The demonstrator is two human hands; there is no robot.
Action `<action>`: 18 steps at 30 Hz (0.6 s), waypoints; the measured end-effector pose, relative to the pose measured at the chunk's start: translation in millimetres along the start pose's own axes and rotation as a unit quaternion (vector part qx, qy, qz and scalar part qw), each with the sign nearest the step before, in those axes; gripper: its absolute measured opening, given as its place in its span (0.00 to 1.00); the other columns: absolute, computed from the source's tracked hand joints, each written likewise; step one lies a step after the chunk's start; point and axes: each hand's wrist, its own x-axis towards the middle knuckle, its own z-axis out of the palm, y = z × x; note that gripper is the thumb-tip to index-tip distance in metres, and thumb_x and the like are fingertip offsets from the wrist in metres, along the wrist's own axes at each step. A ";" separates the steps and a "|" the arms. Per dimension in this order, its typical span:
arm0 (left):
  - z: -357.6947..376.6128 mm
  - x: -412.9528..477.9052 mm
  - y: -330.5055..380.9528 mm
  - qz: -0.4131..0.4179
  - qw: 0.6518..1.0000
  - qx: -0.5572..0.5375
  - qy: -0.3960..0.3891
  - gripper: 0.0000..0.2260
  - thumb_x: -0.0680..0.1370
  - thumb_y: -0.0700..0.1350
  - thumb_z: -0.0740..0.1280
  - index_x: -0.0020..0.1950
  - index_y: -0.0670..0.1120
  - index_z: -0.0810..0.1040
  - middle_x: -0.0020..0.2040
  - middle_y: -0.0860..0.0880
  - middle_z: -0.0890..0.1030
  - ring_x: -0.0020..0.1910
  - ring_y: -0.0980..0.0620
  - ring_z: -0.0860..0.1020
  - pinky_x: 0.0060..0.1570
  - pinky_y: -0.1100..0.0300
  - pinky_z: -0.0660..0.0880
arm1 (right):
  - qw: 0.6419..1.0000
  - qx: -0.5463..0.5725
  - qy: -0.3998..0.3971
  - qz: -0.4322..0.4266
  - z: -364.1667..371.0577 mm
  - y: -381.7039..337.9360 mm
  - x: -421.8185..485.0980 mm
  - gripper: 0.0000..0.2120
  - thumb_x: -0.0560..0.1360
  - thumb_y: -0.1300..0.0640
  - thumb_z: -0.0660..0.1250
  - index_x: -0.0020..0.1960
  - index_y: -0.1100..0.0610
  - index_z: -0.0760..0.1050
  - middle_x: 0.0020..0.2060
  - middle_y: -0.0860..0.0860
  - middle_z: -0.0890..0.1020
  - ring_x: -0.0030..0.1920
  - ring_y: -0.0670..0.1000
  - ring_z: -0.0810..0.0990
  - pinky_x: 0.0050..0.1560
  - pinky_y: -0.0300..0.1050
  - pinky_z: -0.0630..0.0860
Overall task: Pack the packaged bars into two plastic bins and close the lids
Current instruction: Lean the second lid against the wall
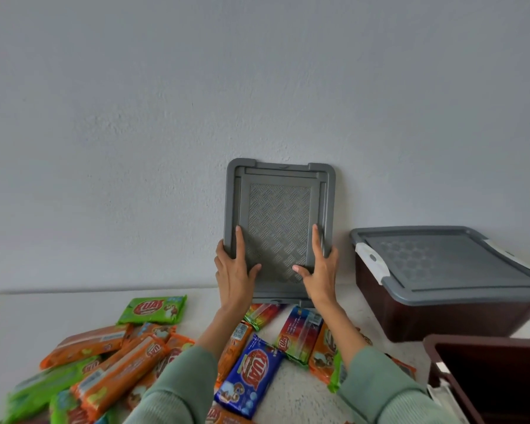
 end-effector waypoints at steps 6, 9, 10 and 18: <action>-16.3 11.1 1.8 0.083 0.994 -0.069 0.019 0.39 0.76 0.46 0.68 0.74 0.55 0.42 0.73 0.39 0.54 0.71 0.42 0.61 0.66 0.51 0.67 | 0.997 0.067 0.038 -0.018 -11.7 -10.7 6.7 0.50 0.65 0.58 0.76 0.71 0.38 0.44 0.63 0.62 0.63 0.66 0.60 0.63 0.69 0.56 0.60; -18.3 1.8 1.8 0.054 0.978 -0.191 0.071 0.32 0.79 0.50 0.60 0.75 0.56 0.41 0.74 0.44 0.53 0.73 0.46 0.58 0.68 0.54 0.61 | 0.994 0.096 0.049 -0.031 -18.5 -12.8 12.6 0.50 0.66 0.59 0.76 0.69 0.35 0.42 0.70 0.63 0.59 0.73 0.61 0.54 0.71 0.62 0.56; -15.0 -4.2 -0.8 0.000 0.970 -0.226 0.091 0.30 0.80 0.52 0.57 0.76 0.55 0.41 0.75 0.45 0.52 0.74 0.46 0.56 0.70 0.52 0.58 | 0.993 0.103 0.053 -0.035 -20.2 -12.5 15.0 0.50 0.66 0.60 0.75 0.69 0.35 0.42 0.70 0.63 0.58 0.74 0.61 0.53 0.72 0.62 0.56; 11.0 -54.5 -35.9 -0.028 0.976 0.072 -0.201 0.27 0.79 0.60 0.54 0.76 0.52 0.54 0.75 0.47 0.57 0.74 0.47 0.55 0.74 0.47 0.51 | 0.986 0.135 0.081 -0.047 -31.4 -14.7 33.5 0.51 0.65 0.60 0.76 0.71 0.39 0.44 0.53 0.55 0.63 0.59 0.59 0.69 0.62 0.42 0.64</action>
